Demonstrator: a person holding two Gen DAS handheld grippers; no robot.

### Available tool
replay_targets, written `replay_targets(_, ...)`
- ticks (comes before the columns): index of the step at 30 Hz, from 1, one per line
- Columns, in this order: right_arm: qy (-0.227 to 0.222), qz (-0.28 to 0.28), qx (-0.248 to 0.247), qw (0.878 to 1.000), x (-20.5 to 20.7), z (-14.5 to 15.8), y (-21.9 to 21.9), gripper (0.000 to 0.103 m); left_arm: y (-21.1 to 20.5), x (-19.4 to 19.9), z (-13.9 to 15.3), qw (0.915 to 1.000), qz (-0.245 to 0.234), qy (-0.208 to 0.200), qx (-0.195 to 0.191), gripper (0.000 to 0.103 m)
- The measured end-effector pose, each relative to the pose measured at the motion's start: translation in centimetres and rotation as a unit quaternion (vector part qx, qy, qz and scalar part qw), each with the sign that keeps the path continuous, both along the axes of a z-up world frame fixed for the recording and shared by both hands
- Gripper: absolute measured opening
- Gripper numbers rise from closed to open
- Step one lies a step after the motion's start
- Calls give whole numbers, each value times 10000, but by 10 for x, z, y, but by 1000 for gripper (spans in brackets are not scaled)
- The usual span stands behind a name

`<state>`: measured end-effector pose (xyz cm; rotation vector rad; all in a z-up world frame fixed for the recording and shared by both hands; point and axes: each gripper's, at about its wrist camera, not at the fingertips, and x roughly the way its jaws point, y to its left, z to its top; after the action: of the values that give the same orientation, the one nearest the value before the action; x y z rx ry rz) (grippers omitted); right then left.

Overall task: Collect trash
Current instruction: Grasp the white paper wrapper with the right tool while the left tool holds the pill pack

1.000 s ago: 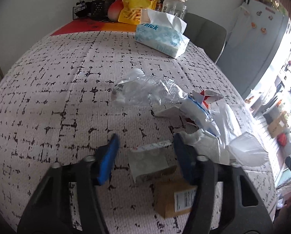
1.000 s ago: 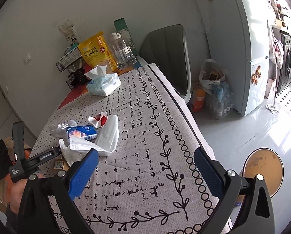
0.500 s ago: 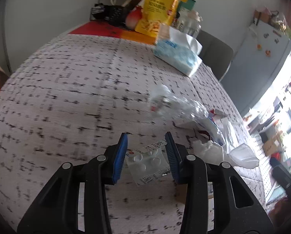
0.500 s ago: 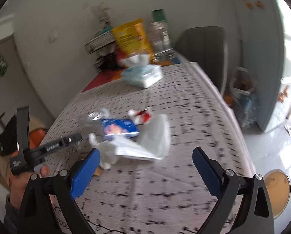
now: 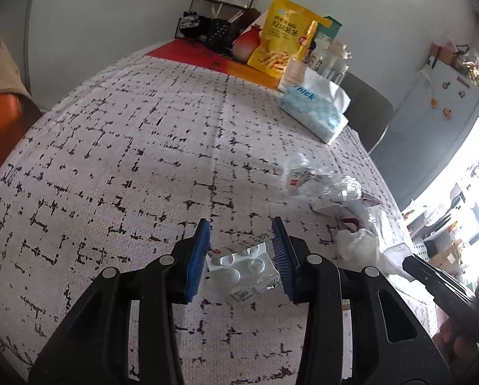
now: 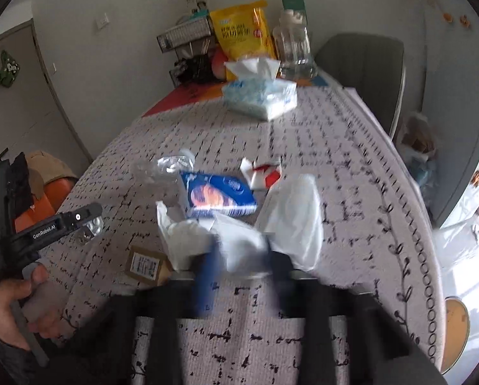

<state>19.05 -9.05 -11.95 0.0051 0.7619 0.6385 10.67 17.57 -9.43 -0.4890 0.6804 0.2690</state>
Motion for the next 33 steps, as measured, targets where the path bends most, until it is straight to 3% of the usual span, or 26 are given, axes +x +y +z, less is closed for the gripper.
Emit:
replay_targets(4,-76,85,143,9998,-15,6,-9,3,-11,-1,8,9999,-122,-106,59,40)
replay_targets(15,-342,-76,643,9973,-39,38,-56,2,-51,0,43,9977,-396,-491,267,40)
replay_targets(33,-461,-1223,884,9875,-50,36,-178,2,-159,45,63,9868,-1414,-687,400,40)
